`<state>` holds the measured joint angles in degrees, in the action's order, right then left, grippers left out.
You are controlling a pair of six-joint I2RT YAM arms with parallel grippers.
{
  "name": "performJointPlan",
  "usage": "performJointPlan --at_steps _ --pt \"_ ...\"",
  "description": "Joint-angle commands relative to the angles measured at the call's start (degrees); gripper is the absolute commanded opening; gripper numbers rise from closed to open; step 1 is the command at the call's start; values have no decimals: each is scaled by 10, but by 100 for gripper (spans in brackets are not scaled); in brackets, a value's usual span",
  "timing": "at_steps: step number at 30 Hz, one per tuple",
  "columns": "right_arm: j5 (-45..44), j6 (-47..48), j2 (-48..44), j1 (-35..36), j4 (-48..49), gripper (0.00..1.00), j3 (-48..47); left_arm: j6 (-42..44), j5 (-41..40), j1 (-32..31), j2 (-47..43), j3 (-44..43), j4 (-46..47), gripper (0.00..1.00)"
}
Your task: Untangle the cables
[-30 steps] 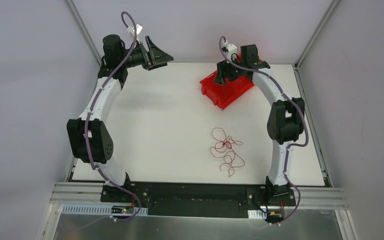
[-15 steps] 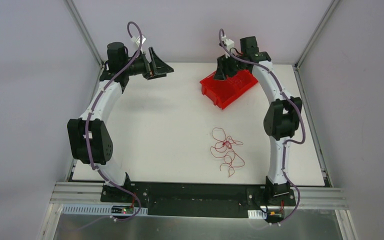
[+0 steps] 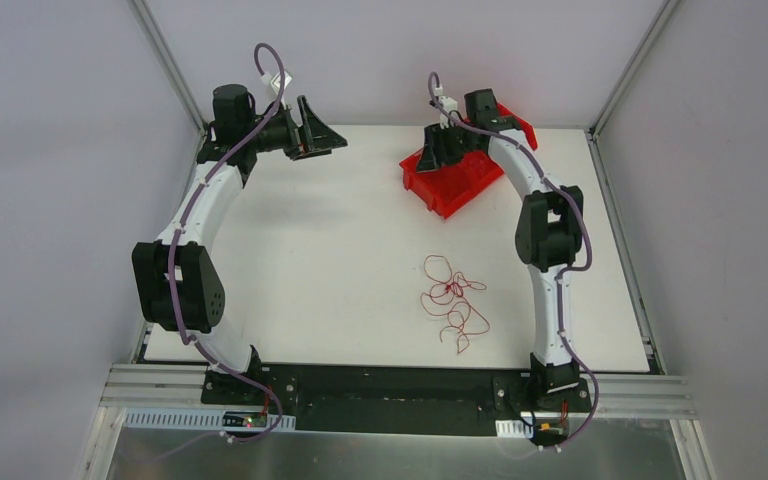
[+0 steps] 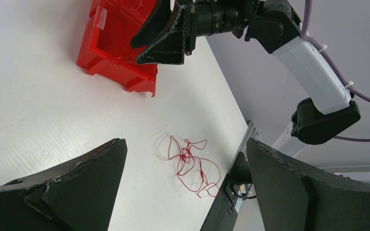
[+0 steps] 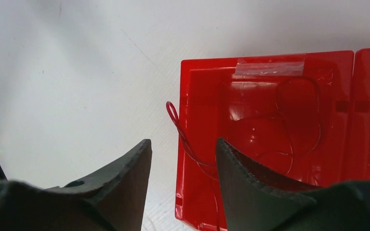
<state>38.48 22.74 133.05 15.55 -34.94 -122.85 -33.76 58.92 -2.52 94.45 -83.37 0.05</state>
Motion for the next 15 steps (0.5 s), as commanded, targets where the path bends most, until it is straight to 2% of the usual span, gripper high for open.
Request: performJointPlan --at_steps 1,9,12,15 --pt "18 -37 11 8 45 53 -3 17 -1 2 -13 -13 2 99" --pt "16 -43 33 12 46 49 -17 33 -1 3 -14 -17 -18 99" --pt "17 -38 34 12 42 41 -17 37 -2 3 -15 -16 -21 99" --pt "16 -32 32 11 41 27 -17 40 -3 3 -16 -15 -22 99"
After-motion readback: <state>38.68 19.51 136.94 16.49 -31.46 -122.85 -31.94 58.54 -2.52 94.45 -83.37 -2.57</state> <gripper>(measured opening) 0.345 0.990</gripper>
